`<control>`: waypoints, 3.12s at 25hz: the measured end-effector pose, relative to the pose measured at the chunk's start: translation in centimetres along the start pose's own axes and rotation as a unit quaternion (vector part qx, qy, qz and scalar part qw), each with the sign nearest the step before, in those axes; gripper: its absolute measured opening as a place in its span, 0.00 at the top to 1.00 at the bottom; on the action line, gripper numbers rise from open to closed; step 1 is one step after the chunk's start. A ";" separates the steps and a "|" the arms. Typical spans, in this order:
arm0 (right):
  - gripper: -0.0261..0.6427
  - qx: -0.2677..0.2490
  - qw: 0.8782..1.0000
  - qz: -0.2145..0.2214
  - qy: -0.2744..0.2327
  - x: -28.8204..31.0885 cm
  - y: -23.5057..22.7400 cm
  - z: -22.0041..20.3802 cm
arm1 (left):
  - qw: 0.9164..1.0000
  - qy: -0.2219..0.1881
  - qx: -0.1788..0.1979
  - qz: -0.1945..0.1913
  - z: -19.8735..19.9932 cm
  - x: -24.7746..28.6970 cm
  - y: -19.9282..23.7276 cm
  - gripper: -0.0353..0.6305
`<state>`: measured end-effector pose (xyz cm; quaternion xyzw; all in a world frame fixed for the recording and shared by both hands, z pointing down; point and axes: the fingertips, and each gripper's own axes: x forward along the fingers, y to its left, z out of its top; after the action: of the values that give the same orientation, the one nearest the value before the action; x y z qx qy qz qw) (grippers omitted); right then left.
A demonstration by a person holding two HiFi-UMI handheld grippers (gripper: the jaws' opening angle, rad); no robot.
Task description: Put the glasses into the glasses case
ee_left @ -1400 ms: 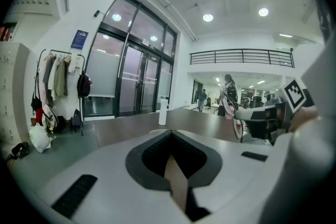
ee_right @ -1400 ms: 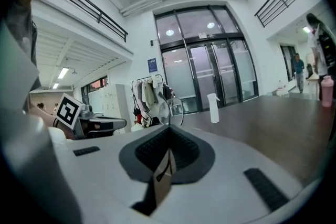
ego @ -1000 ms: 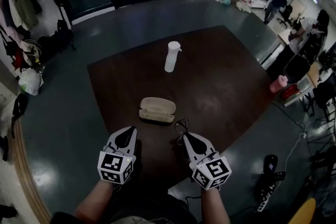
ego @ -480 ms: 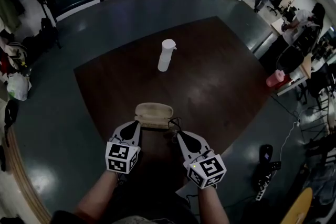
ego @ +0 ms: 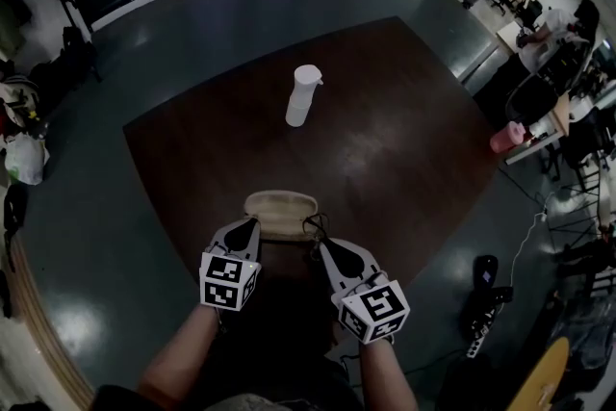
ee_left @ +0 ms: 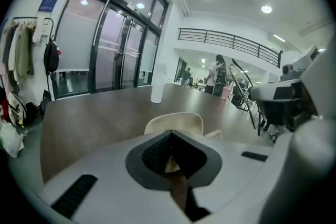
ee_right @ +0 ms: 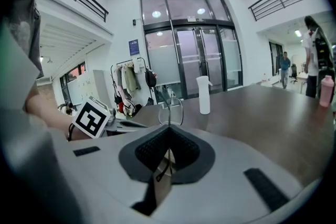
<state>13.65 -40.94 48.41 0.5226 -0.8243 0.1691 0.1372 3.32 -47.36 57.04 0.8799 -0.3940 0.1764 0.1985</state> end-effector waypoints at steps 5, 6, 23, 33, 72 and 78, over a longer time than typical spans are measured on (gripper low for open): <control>0.98 0.003 1.000 0.005 0.010 0.3 0.0 -0.7 | 1.000 0.003 -0.007 0.004 -0.4 0.2 0.3 0.94; 0.98 0.003 1.000 0.006 0.011 0.3 0.0 -0.8 | 1.000 0.006 -0.004 0.004 -0.6 0.1 0.3 0.94; 0.98 -0.016 0.999 0.036 0.035 0.3 1.9 -3.0 | 0.999 0.032 -0.011 0.010 -6.0 -1.5 -0.7 0.94; 0.98 -0.141 0.971 0.106 0.163 0.9 5.3 -8.5 | 0.999 0.027 0.001 0.018 -6.4 -1.8 -0.6 0.94; 0.98 -0.491 0.824 0.051 0.277 11.1 4.2 -11.4 | 1.000 0.011 0.014 -0.007 -5.9 -2.1 -1.3 0.94; 0.98 -0.470 0.837 0.050 0.276 11.4 4.0 -11.7 | 1.000 0.012 0.015 -0.008 -6.0 -2.1 -1.2 0.94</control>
<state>5.91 -43.67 63.07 0.2855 -0.7577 -0.0947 0.5791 1.97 -42.41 60.96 0.8838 -0.3816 0.1911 0.1919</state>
